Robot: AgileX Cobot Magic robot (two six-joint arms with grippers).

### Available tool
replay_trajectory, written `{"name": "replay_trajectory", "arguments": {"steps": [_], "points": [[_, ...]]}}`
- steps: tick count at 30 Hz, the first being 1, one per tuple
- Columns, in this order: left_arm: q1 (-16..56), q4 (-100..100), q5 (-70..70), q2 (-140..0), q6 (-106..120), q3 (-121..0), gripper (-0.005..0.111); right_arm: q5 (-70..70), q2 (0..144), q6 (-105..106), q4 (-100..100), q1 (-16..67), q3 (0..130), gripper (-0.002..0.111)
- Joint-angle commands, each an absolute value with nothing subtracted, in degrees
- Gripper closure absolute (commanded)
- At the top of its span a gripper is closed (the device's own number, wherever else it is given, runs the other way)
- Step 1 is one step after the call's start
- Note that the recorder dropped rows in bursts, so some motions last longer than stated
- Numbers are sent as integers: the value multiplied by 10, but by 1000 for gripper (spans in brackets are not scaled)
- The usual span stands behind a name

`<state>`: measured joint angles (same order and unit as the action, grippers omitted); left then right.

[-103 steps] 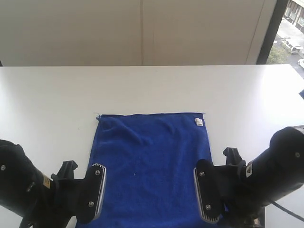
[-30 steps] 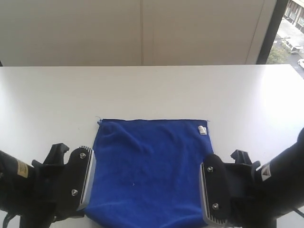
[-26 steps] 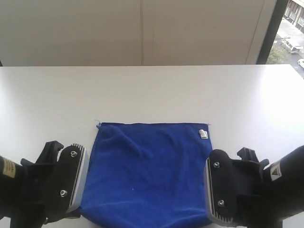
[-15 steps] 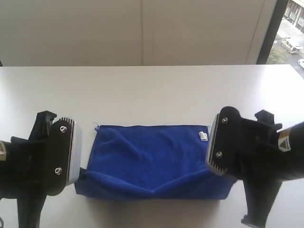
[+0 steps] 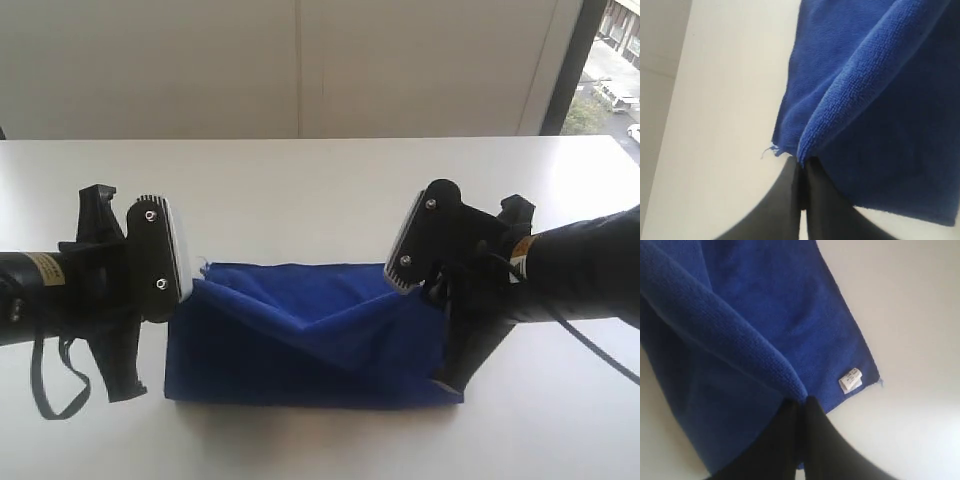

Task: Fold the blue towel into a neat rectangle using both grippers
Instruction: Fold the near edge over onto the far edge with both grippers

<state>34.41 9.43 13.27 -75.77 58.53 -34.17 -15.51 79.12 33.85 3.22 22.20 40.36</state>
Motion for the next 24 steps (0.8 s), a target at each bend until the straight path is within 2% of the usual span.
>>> {"name": "replay_trajectory", "arguments": {"steps": [1, 8, 15, 24], "points": [[339, 97, 193, -799, 578, -345, 107, -82, 832, 327, 40, 190, 409, 108], [338, 97, 258, -907, 578, -402, 107, -66, 902, 317, 40, 147, 472, 108], [304, 120, 274, -998, 572, -475, 107, -49, 1000, 317, 40, 124, 543, 108], [281, 110, 315, -1060, 537, -475, 107, 10, 1074, 317, 40, 124, 549, 108]]}}
